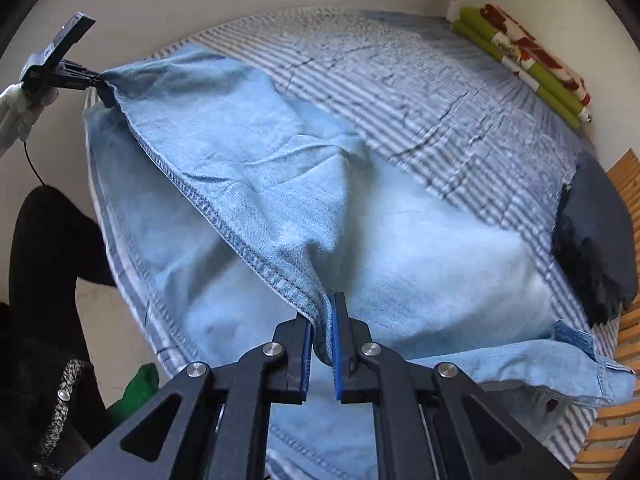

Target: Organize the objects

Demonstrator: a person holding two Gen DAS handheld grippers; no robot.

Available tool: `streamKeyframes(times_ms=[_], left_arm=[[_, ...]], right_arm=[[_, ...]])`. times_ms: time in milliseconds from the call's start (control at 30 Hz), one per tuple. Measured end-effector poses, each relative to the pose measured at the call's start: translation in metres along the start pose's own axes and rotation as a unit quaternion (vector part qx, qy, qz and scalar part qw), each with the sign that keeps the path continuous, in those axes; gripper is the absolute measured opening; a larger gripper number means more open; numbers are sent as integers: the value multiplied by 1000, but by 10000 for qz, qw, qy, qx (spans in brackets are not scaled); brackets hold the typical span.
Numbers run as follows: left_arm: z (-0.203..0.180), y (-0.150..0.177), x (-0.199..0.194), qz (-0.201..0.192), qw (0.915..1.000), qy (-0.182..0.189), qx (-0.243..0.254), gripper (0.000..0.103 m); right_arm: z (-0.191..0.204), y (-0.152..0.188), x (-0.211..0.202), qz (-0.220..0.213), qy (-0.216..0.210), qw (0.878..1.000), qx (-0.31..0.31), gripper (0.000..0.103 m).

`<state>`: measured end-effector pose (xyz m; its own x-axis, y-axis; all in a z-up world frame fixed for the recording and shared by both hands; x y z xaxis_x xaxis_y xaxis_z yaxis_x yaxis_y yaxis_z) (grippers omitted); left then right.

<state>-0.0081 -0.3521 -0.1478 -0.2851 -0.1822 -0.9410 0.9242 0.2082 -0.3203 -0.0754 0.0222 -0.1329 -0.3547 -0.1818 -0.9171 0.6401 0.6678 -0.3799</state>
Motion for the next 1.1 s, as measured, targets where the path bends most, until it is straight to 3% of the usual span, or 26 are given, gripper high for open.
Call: streamKeyframes(times_ms=[33,100,167,300,500,533,600,700,833,900,1033,1100], left_arm=[[4,4,-1,-46,9999,92,-129,27],[20,7,-9,-202,9980,336,-496,42],[41,9,-15,-349,9939,558,-883,48],[75,10,-9,-417,9869,658,-1411,48],[40,15,11,-323,9948,395,-881,48],[36,13,16,-284,9950,370,-881,47],[31,7,23,-272,9960,217,-828,21],[35,1,18,-357,9950,-47,-929,15],[53,12,-8,-683,9917,-458,-991,14],[66,26,-8,-573,9903,-101,-1260,15],[72,44,-4,-501,9872,478,-1434,16],[67,46,-2,-511,9831,863,-1530,27]], right_arm=[[8,10,9,127,-48,9999,24,8],[22,24,21,267,31,9996,-24,8],[29,30,23,214,231,9995,-102,8],[19,30,11,37,82,9992,393,8],[15,23,0,-61,259,9986,454,8],[15,21,-3,-82,285,9985,465,8],[11,16,-9,-117,279,9982,515,8],[4,12,-28,-206,244,9976,619,7],[0,18,-64,-295,51,9975,639,7],[10,28,-70,-124,19,9992,376,7],[42,46,-45,729,-194,9962,-434,21],[54,39,-45,857,-313,9935,-680,22]])
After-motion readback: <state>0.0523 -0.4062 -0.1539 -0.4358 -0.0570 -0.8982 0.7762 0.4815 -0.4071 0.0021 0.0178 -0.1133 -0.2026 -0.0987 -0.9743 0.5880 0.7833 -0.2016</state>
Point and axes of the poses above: each gripper's, at about its wrist camera, not at the fingertips, and x roughly the way its jaws point, z to its left, y to its underside, the point moved 2 cm from there along x, roughly the way its jaws point, and after that the axes turned 2 degrees about -x, right-handed, at the moved point
